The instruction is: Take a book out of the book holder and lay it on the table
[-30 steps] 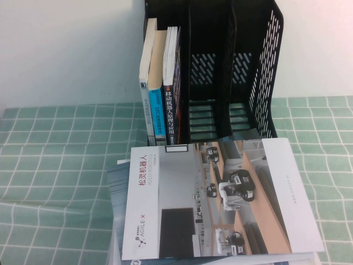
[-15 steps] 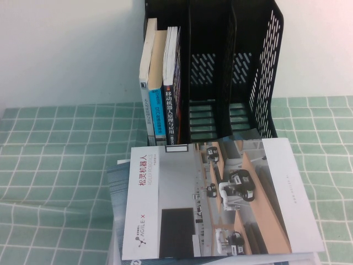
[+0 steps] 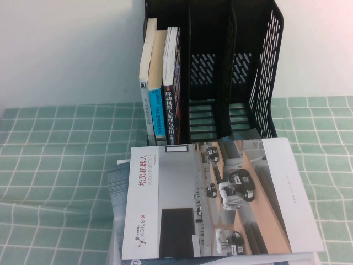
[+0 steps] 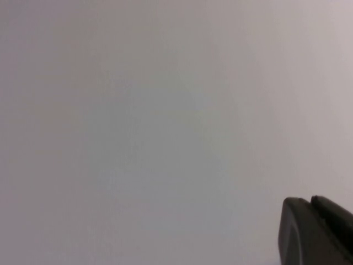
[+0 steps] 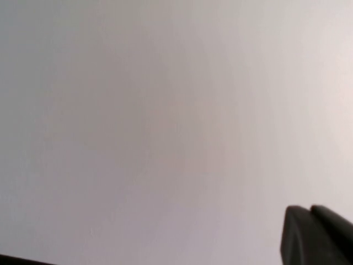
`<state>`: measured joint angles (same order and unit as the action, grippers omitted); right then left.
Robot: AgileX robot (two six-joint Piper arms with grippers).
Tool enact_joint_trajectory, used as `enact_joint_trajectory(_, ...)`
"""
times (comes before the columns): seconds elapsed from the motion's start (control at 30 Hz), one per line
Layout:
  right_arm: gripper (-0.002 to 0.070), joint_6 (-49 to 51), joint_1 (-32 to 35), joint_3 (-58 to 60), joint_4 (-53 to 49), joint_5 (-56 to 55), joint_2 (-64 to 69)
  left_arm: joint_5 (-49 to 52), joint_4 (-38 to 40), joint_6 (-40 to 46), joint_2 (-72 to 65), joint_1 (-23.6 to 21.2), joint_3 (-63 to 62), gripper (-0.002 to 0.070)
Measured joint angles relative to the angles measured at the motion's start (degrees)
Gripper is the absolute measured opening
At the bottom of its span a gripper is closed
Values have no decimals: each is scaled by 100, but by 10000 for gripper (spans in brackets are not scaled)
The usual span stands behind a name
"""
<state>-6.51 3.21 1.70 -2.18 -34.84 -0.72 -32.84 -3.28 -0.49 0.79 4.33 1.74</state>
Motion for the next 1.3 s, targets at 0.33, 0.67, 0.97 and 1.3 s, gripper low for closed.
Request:
enact_joint_trajectory(0.33,-2,-38,0,0,332,-763,0,1033,-447,-477,0,0,-527,-2)
enact_joint_trajectory(0.67,-2,-192,0,-42,610,-580,0,3736,-270,-1933,-11,0,-1910,-2)
enact_joint_trajectory(0.97,-2,408,0,-1399,-971,2737,234,4371,532,-2116,-841,112,-2129,-2)
enact_joint_trajectory(1.3,-2,587,0,-1697,-1369,2385,2168,4794,1263,-994,-3382,761,-3220,-2)
